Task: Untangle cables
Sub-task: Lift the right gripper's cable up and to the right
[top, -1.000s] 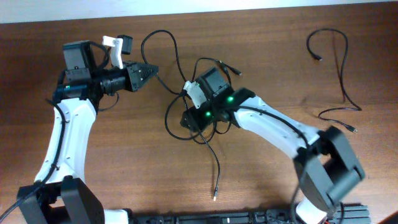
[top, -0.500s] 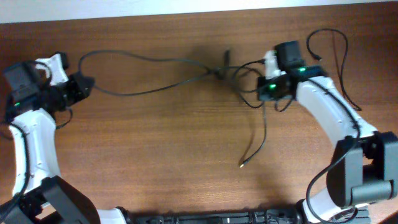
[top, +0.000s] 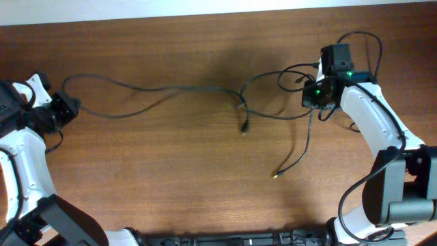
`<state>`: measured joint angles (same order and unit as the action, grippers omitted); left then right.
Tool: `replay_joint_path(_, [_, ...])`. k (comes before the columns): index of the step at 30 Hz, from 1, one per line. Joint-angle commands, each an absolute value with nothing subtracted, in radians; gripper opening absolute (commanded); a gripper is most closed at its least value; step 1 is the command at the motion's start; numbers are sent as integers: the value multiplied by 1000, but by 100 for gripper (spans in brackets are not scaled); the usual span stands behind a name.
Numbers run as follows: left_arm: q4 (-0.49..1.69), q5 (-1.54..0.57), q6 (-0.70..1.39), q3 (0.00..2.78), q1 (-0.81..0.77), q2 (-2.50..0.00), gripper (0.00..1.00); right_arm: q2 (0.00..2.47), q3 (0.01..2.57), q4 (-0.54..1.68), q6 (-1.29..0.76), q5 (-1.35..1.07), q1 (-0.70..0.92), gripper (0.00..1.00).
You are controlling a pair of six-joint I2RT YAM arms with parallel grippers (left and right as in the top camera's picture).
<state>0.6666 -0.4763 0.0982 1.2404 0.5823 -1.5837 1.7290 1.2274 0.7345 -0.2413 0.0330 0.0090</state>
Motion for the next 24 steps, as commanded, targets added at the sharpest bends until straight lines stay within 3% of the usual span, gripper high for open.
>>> replay_joint_path(1, [708, -183, 235, 1249, 590, -1561, 0, 1713, 1229, 745, -357, 205, -1, 4])
replay_joint_path(5, [720, -228, 277, 1249, 578, -1561, 0, 1713, 1229, 714, -345, 67, 1, 4])
replay_joint_path(7, [712, -345, 275, 1249, 549, -1561, 0, 1713, 1229, 664, -194, -202, 7, 4])
replay_joint_path(11, [713, -378, 270, 1249, 432, -1561, 0, 1713, 1229, 637, -34, -465, 63, 4])
replay_joint_path(12, [713, -379, 239, 1249, 377, -1561, 0, 1714, 1229, 650, 89, -577, 91, 7])
replay_joint_path(13, [712, -378, 212, 1248, 337, -1561, 0, 1713, 1229, 670, 173, -646, 115, 22])
replay_joint_path(15, [712, -377, 161, 1248, 262, -1561, 0, 1713, 1229, 699, 237, -587, 161, 43])
replay_joint_path(19, [714, -328, 117, 1248, 153, -1561, 0, 1714, 1229, 726, -23, -105, 183, 48])
replay_joint_path(24, [713, -318, 110, 1248, 67, -1561, 0, 1713, 1229, 751, -175, 2, 150, 48])
